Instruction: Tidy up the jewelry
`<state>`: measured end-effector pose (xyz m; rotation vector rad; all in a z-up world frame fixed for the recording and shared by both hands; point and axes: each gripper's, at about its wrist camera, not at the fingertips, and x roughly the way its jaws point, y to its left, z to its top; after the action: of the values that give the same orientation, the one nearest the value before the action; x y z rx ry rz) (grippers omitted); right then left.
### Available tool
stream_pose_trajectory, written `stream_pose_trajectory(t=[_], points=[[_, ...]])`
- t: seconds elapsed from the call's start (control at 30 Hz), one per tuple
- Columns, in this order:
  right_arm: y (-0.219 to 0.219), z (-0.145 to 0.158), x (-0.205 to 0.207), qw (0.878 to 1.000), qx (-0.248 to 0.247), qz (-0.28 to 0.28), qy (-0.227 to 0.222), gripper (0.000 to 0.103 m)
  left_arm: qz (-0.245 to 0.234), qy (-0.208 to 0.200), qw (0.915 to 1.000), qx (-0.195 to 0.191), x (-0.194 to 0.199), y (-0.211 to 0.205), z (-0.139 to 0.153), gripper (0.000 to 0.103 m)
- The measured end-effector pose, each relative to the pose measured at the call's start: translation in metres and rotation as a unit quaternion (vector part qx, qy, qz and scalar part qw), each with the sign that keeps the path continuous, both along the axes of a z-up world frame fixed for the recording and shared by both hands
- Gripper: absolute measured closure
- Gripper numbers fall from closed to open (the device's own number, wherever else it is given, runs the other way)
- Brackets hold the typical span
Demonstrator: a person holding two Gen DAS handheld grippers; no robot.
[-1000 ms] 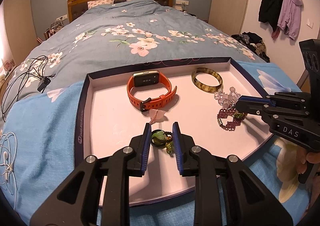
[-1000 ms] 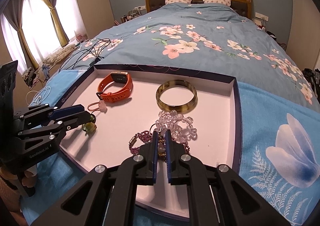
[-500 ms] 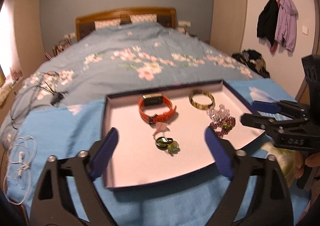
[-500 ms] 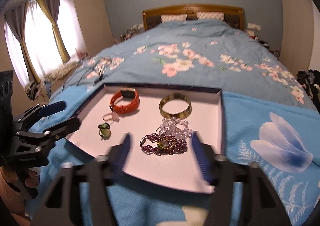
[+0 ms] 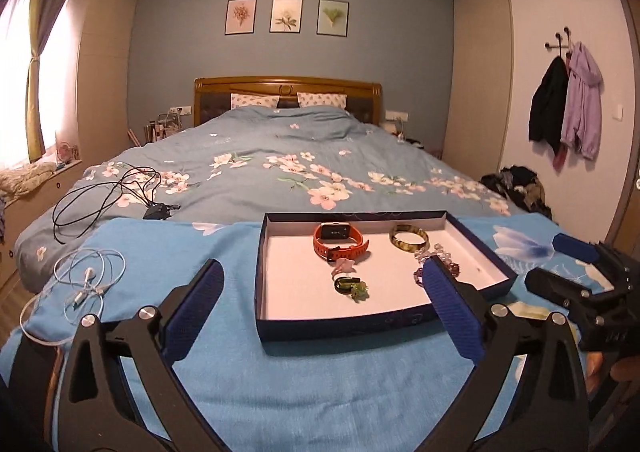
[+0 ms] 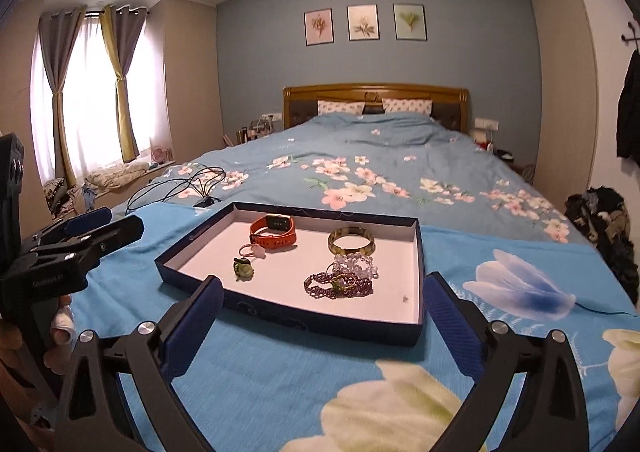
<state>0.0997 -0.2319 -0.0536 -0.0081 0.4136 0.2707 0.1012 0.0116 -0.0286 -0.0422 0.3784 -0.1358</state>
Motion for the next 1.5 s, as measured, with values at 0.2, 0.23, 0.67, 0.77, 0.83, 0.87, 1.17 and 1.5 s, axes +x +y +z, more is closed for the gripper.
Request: stream_pose_trajectory(t=[0.2, 0.23, 0.67, 0.77, 0.83, 0.87, 1.17, 1.5], points=[[0.005, 0.001, -0.020, 0.999, -0.008, -0.017, -0.032, 0.006, 0.018, -0.044, 0.9988, 0.009, -0.032, 0.000, 0.005, 0.006], [0.005, 0.001, -0.022, 0.999, -0.007, -0.017, -0.035, 0.006, 0.020, -0.052, 0.9984, 0.010, -0.036, -0.001, 0.006, 0.006], [0.004, 0.001, -0.030, 0.999, 0.010, -0.016, -0.037, 0.006, 0.033, -0.066, 0.9972, 0.014, -0.060, -0.007, 0.010, 0.006], [0.004, 0.003, -0.033, 0.999, 0.011, -0.017, -0.041, 0.006, 0.040, -0.069, 0.9967, 0.014, -0.061, -0.008, 0.010, 0.006], [0.004, 0.004, -0.033, 0.999, 0.013, -0.017, -0.042, 0.006, 0.043, -0.072, 0.9964, 0.015, -0.063, -0.008, 0.011, 0.006], [0.004, 0.004, -0.032, 0.999, 0.013, -0.018, -0.042, 0.006, 0.044, -0.072, 0.9963, 0.015, -0.062, -0.008, 0.011, 0.006], [0.003, 0.006, -0.034, 0.998, 0.016, -0.021, -0.050, 0.006, 0.055, -0.081, 0.9951, 0.019, -0.064, -0.009, 0.014, 0.006], [0.003, 0.007, -0.036, 0.998, 0.015, -0.023, -0.051, 0.006, 0.054, -0.085, 0.9945, 0.028, -0.064, -0.014, 0.013, 0.006]])
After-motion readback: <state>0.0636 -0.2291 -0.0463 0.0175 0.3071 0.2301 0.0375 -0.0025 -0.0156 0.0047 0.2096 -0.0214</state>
